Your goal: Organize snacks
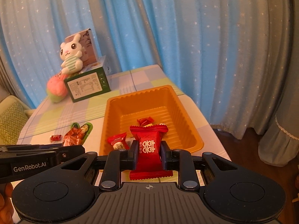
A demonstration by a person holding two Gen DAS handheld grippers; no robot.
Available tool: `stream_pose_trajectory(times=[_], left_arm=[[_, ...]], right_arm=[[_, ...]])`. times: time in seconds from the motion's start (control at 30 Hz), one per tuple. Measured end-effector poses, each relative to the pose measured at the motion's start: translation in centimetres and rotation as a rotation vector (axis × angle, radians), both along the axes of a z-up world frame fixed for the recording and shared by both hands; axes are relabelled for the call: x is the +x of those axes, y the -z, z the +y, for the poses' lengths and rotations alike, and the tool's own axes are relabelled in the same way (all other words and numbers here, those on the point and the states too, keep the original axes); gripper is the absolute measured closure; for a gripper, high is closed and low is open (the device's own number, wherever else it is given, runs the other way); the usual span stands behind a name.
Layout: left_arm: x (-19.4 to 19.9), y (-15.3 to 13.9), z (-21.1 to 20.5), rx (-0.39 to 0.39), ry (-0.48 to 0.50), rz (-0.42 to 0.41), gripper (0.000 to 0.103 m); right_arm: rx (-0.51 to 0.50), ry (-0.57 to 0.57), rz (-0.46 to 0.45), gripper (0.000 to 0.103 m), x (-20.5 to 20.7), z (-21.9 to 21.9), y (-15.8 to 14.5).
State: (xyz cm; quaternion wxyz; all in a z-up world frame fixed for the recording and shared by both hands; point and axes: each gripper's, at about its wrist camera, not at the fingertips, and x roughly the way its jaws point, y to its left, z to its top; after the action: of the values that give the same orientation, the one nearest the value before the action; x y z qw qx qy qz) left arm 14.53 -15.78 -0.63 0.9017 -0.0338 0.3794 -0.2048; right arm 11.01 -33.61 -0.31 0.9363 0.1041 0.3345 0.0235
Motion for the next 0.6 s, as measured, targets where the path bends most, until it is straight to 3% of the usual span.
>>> stream_pose_trajectory(times=[0.6], left_arm=[[1.4,0.6,-2.1,0.004,0.031,0.013,0.077]], right_arm=[[0.007,0.016,0.014,0.079,1.2,-1.3,0.7]])
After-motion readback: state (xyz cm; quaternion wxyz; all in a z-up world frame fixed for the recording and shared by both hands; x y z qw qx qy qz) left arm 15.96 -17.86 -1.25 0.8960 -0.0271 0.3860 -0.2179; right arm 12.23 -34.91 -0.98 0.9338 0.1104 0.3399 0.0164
